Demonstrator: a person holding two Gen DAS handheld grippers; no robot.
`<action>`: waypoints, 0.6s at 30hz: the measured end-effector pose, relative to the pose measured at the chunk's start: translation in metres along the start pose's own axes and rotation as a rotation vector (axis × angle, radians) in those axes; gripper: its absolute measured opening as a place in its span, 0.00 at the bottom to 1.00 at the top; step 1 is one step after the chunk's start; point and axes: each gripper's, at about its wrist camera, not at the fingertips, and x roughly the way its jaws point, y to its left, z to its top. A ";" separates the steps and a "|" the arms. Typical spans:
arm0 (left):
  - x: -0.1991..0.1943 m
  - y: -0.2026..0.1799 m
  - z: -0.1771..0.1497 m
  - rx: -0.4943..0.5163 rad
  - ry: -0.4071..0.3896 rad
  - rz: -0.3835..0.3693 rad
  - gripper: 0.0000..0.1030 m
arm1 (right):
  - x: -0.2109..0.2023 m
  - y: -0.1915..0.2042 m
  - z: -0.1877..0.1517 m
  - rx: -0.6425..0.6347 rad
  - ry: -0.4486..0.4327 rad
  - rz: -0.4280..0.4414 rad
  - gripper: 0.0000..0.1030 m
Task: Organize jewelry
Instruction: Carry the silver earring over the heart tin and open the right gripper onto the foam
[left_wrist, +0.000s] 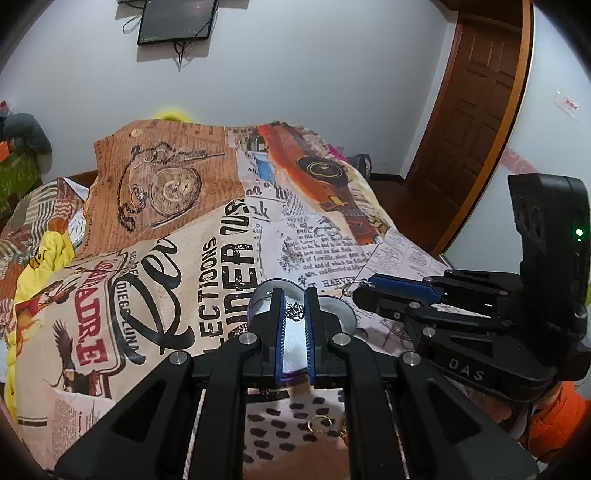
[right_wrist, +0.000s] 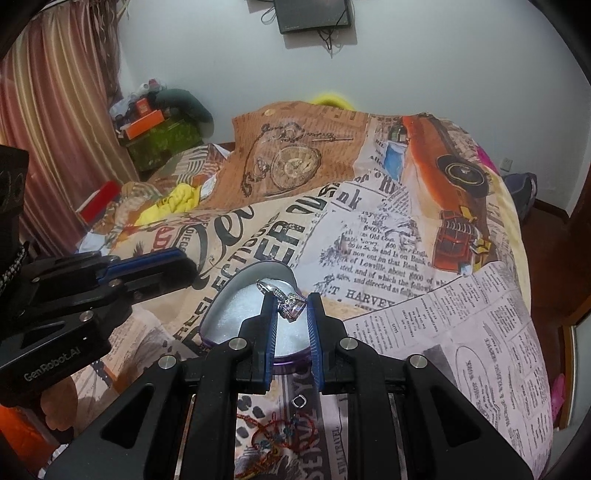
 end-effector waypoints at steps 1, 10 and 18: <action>0.004 0.001 0.000 0.000 0.007 0.002 0.08 | 0.003 0.000 0.000 -0.003 0.007 0.006 0.14; 0.035 0.004 -0.003 -0.001 0.078 -0.016 0.08 | 0.021 0.004 -0.004 -0.051 0.069 0.025 0.14; 0.048 0.009 -0.006 -0.018 0.119 -0.028 0.08 | 0.031 0.004 -0.009 -0.073 0.114 0.027 0.14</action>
